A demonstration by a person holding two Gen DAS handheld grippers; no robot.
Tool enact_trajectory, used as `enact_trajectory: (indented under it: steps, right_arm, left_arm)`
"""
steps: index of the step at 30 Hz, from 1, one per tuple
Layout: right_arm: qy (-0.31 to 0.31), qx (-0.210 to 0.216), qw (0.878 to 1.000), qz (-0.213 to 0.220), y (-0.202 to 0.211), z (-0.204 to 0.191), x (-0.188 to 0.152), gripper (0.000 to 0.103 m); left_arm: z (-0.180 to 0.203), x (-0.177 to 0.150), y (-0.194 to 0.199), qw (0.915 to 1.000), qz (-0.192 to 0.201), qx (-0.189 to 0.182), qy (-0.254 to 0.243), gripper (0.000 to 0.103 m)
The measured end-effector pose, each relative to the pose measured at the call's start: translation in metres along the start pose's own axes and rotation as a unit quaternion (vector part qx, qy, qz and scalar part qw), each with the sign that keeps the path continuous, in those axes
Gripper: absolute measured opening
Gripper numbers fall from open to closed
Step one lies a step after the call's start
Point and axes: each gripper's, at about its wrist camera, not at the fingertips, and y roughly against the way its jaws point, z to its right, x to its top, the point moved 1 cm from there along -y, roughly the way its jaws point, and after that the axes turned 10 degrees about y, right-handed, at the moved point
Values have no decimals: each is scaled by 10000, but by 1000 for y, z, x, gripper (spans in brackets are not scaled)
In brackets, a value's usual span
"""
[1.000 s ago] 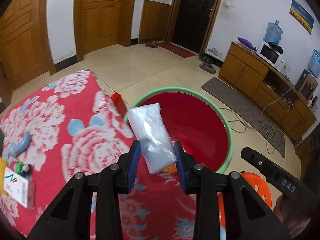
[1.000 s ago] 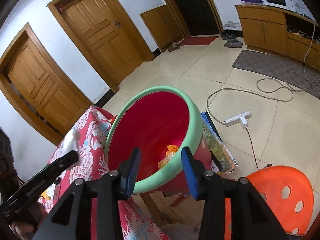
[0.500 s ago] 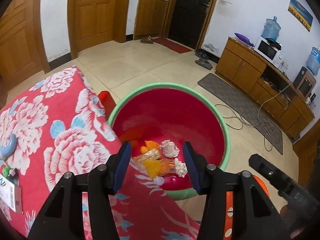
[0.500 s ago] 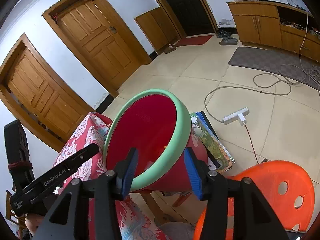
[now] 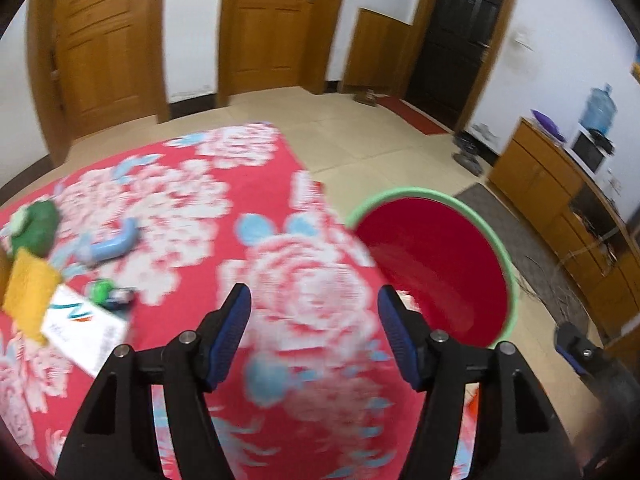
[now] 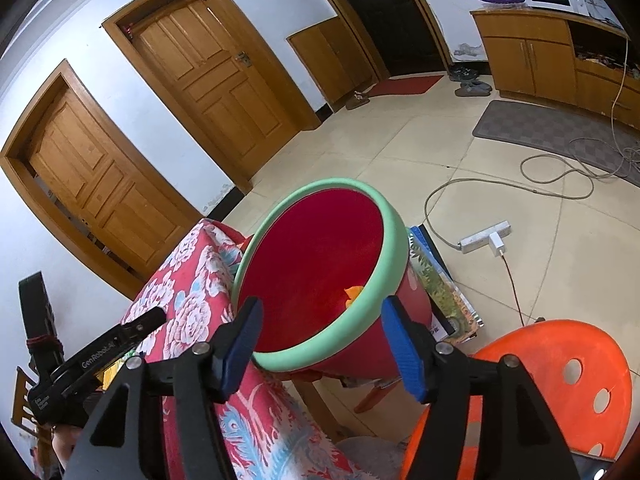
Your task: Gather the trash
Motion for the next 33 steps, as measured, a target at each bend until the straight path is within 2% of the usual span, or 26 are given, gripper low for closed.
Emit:
enact_trajectory:
  steps: [11,20,22,26,33]
  right_arm:
    - [77,28,9999,-62,1,-7,-2,65]
    - [127,43,9998,-110,-1,-13,-3,65]
    - [146,39,9998,-120,0,-14,-3,65]
    - [158,44,9998,-115,-1,-16,-4,65]
    - [204,90,9997,-74,4,-21,-4,65]
  left_arm:
    - [-103,24,3,9938,159,867,684,65]
    - [-163,26,-1,9864,9,1182,1139,65]
    - [-169,25,-1,9867,-4,1119,1182,65]
    - [-173,17,1,9881,-307,798,1277,66]
    - [-167,-7,14,9898,-543,579,1180,66]
